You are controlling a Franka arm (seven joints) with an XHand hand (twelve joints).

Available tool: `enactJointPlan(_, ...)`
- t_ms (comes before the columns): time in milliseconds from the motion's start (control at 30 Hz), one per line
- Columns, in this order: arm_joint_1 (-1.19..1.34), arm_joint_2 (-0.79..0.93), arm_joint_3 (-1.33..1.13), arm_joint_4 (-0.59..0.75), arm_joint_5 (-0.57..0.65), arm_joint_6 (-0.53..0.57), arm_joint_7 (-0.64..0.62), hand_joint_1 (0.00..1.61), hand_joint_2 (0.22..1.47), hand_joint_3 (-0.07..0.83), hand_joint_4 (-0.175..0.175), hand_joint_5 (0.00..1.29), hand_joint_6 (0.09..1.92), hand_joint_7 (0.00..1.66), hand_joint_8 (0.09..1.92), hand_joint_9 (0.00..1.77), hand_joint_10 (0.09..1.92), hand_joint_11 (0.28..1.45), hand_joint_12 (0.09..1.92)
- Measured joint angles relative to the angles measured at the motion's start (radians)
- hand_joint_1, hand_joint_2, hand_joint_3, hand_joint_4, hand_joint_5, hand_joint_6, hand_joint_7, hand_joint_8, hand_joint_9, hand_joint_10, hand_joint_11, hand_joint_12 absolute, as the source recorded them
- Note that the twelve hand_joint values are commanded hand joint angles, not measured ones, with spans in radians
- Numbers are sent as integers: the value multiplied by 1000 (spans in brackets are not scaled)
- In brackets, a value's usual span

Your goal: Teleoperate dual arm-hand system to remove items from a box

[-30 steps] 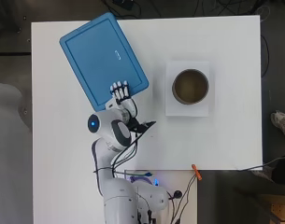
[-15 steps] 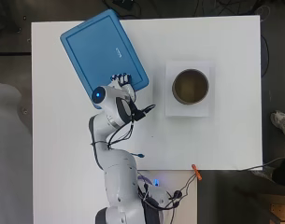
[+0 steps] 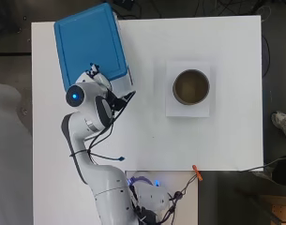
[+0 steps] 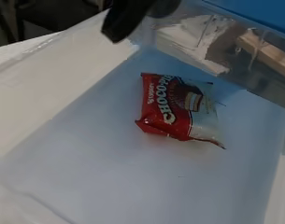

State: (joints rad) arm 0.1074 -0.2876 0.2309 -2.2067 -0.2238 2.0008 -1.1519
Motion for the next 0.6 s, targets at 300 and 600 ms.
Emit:
enactJointPlan(300,11,181,-7,190,17,122,-162,1335,1197,0,-167,646,1474,769,1253,950,1046,819,145)
enactJointPlan(600,-5,250,107,337,198,-44,-136,93,1097,-4,65,531,87,727,87,771,87,643,87)
